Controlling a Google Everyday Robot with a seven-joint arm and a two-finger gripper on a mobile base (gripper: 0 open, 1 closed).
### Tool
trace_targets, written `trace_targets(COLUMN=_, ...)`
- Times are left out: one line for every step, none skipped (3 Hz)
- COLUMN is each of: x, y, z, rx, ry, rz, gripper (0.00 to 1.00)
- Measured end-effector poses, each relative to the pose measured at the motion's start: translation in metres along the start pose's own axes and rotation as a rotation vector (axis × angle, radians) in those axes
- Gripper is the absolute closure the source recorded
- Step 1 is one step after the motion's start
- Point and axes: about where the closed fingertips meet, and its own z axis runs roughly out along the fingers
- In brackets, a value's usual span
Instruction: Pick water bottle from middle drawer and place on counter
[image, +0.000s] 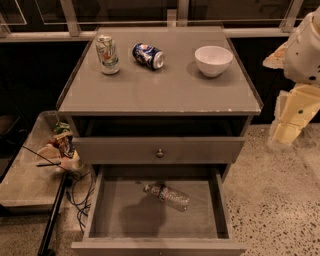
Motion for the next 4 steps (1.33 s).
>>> trace_targets(x=0.0, y=0.0, z=0.0, rx=0.0, ry=0.0, rz=0.0, gripper=0.0)
trace_targets(x=0.003, y=0.0, z=0.021, rx=-0.01, ry=-0.057, rz=-0.01, gripper=0.0)
trace_targets(x=0.006, y=0.012, z=0.067, rx=-0.065, ry=-0.153, rz=-0.02, gripper=0.0)
trace_targets(x=0.001, y=0.035, z=0.115, rx=-0.103, ry=-0.229, rz=-0.04, gripper=0.0)
